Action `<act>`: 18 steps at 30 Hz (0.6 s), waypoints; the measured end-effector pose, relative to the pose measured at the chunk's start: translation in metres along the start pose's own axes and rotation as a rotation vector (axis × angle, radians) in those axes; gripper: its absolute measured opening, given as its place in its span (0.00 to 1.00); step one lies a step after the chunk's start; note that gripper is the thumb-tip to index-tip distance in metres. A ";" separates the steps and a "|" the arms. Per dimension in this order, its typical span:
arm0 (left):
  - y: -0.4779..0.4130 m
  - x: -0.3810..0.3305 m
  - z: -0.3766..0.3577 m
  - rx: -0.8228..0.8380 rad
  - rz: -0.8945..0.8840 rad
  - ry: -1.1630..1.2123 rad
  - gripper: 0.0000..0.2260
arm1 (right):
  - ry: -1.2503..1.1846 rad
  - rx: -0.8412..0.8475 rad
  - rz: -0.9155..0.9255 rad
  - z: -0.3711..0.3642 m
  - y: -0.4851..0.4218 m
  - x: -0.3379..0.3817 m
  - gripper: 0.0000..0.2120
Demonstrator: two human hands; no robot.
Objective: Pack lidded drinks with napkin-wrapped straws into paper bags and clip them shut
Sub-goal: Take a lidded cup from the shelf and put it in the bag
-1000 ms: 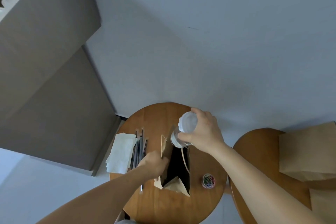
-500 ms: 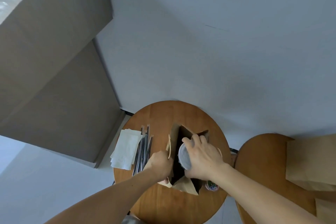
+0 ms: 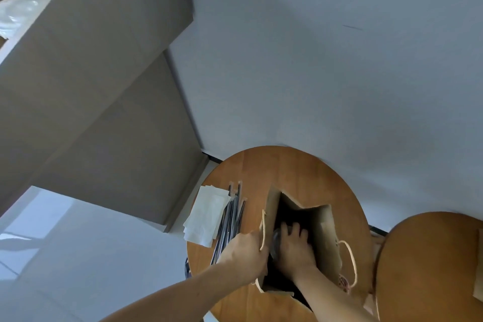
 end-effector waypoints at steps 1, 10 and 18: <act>-0.001 -0.001 0.001 -0.004 -0.002 -0.013 0.14 | 0.009 -0.003 0.013 -0.002 -0.003 0.002 0.35; -0.008 0.003 0.003 -0.021 -0.049 -0.047 0.11 | 0.032 0.065 0.046 -0.005 -0.020 0.000 0.36; -0.006 0.001 0.009 0.075 -0.106 -0.019 0.13 | -0.284 0.008 0.017 0.056 0.019 0.014 0.32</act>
Point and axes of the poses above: each hand's wrist, its own y-axis away from the middle knuckle, its own z-axis out of the back of the hand, x = y × z, the point moved 1 cm from there along -y, towards the middle knuckle, and after that the axes turned 14 degrees about z, right-handed, at the moved point
